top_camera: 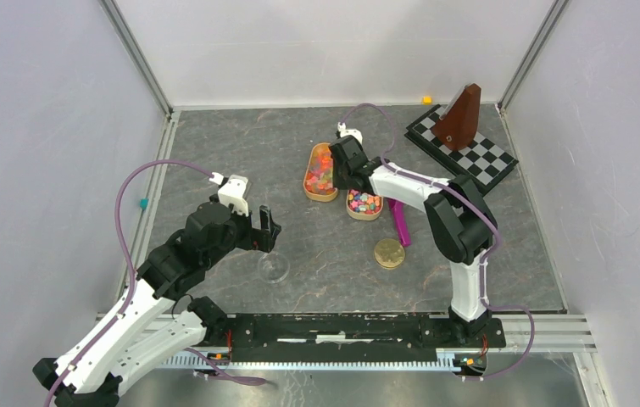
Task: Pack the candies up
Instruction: Adjust the storage box at the center of the board.
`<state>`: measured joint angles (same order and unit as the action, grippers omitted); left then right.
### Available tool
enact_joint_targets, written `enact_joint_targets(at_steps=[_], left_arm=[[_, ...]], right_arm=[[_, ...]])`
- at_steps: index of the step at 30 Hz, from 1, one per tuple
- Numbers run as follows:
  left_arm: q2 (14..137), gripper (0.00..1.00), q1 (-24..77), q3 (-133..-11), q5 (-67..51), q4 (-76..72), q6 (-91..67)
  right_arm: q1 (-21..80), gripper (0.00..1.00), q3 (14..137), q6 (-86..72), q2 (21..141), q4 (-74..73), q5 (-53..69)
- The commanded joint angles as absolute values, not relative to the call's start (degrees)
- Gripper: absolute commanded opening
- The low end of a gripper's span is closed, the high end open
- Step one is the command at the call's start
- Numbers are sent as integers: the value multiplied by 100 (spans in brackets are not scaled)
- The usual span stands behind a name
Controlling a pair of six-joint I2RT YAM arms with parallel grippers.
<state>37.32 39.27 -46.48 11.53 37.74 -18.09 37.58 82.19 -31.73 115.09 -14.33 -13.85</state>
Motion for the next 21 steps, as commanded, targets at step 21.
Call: enact_joint_targets(at_steps=[21], left_arm=[[3700,100,3942,-4650,1285,3805,-2004]], right_arm=[[4108,0,7541,-947,10774,-2147,-486]])
